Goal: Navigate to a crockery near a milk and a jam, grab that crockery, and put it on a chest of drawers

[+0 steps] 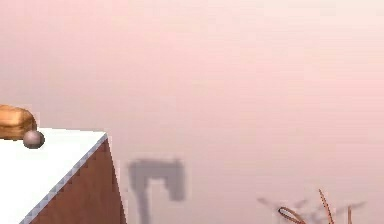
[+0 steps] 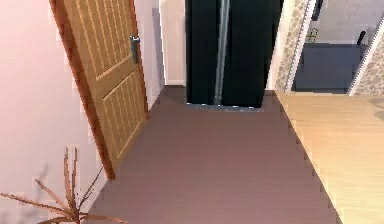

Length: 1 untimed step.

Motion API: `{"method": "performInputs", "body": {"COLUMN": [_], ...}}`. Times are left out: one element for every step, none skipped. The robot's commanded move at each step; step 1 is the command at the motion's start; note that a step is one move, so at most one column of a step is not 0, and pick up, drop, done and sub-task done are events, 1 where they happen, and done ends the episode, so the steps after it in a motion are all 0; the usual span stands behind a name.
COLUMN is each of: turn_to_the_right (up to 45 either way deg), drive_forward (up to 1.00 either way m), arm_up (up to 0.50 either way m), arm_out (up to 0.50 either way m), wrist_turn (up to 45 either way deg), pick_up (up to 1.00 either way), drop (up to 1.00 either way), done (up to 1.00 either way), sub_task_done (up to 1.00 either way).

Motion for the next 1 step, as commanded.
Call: {"method": "performInputs", "body": {"turn_to_the_right": [-45.0], "drive_forward": [0.00], "arm_up": [0.00], "arm_out": [0.00], "wrist_turn": [0.0], "pick_up": [0.00], "drop": [0.00], "done": [0.00], "sub_task_done": [0.00]}}
